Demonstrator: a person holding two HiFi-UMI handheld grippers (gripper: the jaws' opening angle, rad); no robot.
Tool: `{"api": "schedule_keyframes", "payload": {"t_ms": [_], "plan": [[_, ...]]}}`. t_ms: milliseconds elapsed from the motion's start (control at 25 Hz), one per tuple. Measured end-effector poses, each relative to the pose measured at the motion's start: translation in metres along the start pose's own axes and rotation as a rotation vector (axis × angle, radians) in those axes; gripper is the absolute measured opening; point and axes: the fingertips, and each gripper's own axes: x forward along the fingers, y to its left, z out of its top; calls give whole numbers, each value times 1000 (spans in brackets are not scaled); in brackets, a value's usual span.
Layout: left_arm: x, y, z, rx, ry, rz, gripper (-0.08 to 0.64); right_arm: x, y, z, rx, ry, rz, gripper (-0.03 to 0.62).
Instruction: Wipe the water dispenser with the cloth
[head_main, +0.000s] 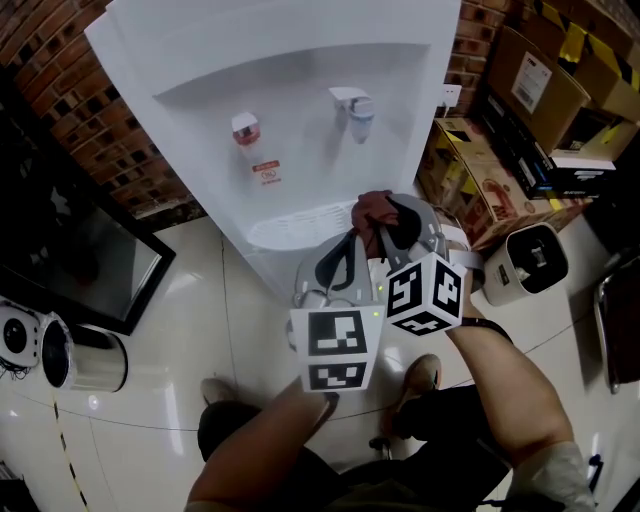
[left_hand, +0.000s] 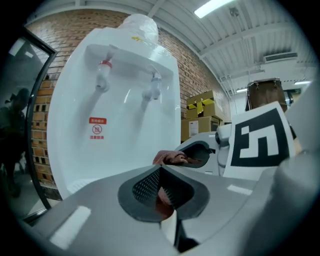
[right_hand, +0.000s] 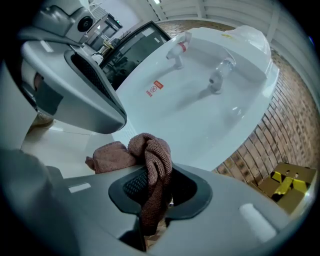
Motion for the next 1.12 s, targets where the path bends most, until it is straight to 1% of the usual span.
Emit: {"api": "schedule_keyframes", "payload": {"t_ms": [120,240,480,600,720,880,1000,1120], "plan": [[5,-8,0,0,-3,-10,0,-8,1,-7,-29,-1,4,94],[9,-14,1,-5,-11,-18,0,-11,-1,-21,-44,23,8,94],[17,-22,-6,2,6,-28,0,-2,-6,-64,-6,107,13,94],[19,-26,-11,10,19,-36,0,2,-12,-71,20,120,10,94],[17,-26,-11,18,20,-39,0,3,-10,-69,10,119,15,94],[6,-14,-5,22,8,-20,0,-4,-7,-62,10,125,22,94],[-11,3,5,26,-12,6,0,-19,-6,-39,32,86,19,94],[-33,28,15,41,-36,46,0,-35,7,-1,71,7,38,95]]}}
